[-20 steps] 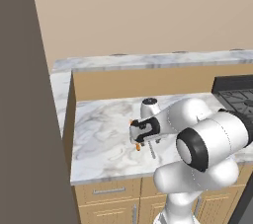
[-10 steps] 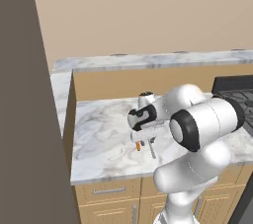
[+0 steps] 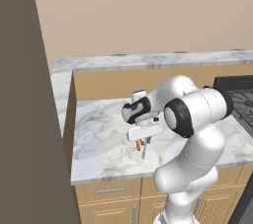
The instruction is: Organize the utensils by type. Pick up the wooden spoons from the counter and place them in the open cabinet. Then pick up the metallic utensils from the counter and place them in the open drawer.
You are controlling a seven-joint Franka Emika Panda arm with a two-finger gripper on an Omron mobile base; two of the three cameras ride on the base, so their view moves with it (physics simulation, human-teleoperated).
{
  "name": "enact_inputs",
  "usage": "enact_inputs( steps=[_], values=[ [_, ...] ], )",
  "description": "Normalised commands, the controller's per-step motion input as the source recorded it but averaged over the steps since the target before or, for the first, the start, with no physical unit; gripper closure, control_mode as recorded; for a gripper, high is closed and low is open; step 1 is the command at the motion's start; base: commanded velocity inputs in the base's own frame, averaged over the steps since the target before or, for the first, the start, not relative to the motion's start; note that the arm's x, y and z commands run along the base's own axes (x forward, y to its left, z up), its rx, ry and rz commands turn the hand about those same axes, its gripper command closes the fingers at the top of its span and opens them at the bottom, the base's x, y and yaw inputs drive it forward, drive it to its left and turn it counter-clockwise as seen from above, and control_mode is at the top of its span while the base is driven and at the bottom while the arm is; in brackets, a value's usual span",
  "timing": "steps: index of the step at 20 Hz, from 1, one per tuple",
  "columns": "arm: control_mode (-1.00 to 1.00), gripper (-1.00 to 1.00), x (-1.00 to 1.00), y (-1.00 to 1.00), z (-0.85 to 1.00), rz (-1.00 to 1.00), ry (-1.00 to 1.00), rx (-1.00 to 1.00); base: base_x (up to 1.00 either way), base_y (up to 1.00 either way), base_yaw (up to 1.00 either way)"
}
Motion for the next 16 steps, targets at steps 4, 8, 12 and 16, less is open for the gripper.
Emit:
enact_inputs(
  steps=[4, 8, 12, 16],
  values=[
    [-1.00, 1.00, -0.16, -0.12, -0.43, -0.03, -0.21, 0.03, 0.00, 0.00, 0.00],
    [-1.00, 1.00, -0.11, -0.09, -0.30, -0.06, -0.32, 0.13, 0.00, 0.00, 0.00],
    [-1.00, 1.00, -0.15, -0.23, -0.19, -0.10, -0.40, 0.21, 0.00, 0.00, 0.00],
    [-1.00, 1.00, -0.05, -0.24, -0.06, -0.16, -0.40, 0.24, 0.00, 0.00, 0.00]
  ],
)
